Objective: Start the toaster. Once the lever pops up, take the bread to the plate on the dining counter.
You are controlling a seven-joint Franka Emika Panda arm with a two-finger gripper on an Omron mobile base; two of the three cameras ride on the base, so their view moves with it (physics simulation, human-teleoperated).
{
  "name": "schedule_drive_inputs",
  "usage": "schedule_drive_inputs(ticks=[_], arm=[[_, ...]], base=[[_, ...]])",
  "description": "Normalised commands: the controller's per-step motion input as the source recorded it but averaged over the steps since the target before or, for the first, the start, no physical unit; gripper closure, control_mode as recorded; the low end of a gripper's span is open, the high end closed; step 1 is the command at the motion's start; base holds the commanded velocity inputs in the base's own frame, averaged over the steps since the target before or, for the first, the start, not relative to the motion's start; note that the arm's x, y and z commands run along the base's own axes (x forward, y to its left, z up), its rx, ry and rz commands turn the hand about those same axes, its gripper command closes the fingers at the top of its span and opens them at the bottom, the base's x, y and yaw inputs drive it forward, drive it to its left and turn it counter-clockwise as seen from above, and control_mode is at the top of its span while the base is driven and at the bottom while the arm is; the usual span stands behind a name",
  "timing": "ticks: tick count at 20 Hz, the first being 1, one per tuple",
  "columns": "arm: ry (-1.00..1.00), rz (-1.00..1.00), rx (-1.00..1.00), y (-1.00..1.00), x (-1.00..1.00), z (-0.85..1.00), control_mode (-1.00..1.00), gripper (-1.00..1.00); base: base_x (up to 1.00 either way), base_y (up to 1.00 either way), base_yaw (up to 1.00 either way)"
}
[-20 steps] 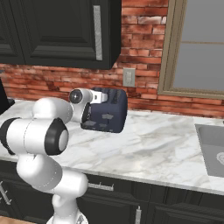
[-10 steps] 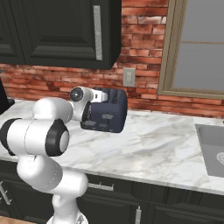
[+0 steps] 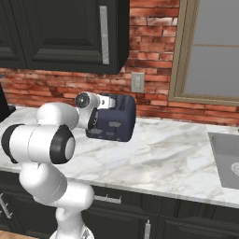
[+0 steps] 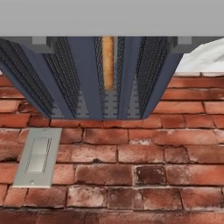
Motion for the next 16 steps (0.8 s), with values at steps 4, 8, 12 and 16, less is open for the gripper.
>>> schedule_drive_inputs(ticks=[4, 8, 12, 16], arm=[[0.02, 0.0, 0.0, 0.0, 0.04, -0.08, -1.0, -1.0], [0.0, 0.0, 0.0, 0.0, 0.0, -0.13, -1.0, -1.0], [0.0, 0.0, 0.0, 0.0, 0.0, -0.13, -1.0, -1.0], [0.0, 0.0, 0.0, 0.0, 0.0, -0.08, -1.0, -1.0]], base=[[0.0, 0.0, 0.0], [0.0, 0.0, 0.0], [0.0, 0.0, 0.0], [0.0, 0.0, 0.0]])
